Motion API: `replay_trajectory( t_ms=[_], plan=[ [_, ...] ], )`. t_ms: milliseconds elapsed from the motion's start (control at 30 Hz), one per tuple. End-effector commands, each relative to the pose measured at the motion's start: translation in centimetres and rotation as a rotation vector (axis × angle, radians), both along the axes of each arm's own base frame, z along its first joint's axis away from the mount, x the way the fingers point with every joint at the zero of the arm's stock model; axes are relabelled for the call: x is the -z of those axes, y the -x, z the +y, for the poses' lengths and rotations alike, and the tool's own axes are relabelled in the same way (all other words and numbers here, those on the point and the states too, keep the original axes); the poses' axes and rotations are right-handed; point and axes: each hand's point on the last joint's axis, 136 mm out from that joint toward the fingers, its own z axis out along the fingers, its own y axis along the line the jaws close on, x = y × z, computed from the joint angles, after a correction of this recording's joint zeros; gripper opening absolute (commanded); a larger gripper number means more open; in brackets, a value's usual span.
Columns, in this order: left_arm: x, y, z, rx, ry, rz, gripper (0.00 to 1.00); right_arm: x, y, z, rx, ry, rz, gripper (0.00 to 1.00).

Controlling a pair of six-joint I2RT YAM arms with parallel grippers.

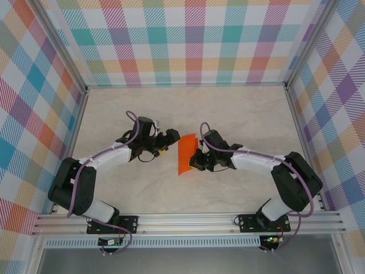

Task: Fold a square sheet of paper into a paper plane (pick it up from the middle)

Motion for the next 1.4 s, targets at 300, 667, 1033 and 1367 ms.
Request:
replay_trajectory(
  t_ms=[300,667,1033,1367],
  plan=[
    [2.2,2.7,-4.4,0.186,0.095,0.016,0.70,-1.1,0.9,-1.6,-0.193,-0.031,0.031,0.04],
    [5.0,2.9,-5.8,0.221,0.073,0.061,0.58,-0.3,0.4,-3.1,-0.007,-0.001,0.058,0.18],
    [6.7,2.7,-5.9,0.213,0.044,0.092,0.56,1.1,1.0,-3.8,0.041,0.030,0.122,0.12],
    [7.9,2.8,-5.7,0.215,0.001,0.126,0.56,3.1,0.0,-3.8,0.100,0.118,0.221,0.05]
  ],
)
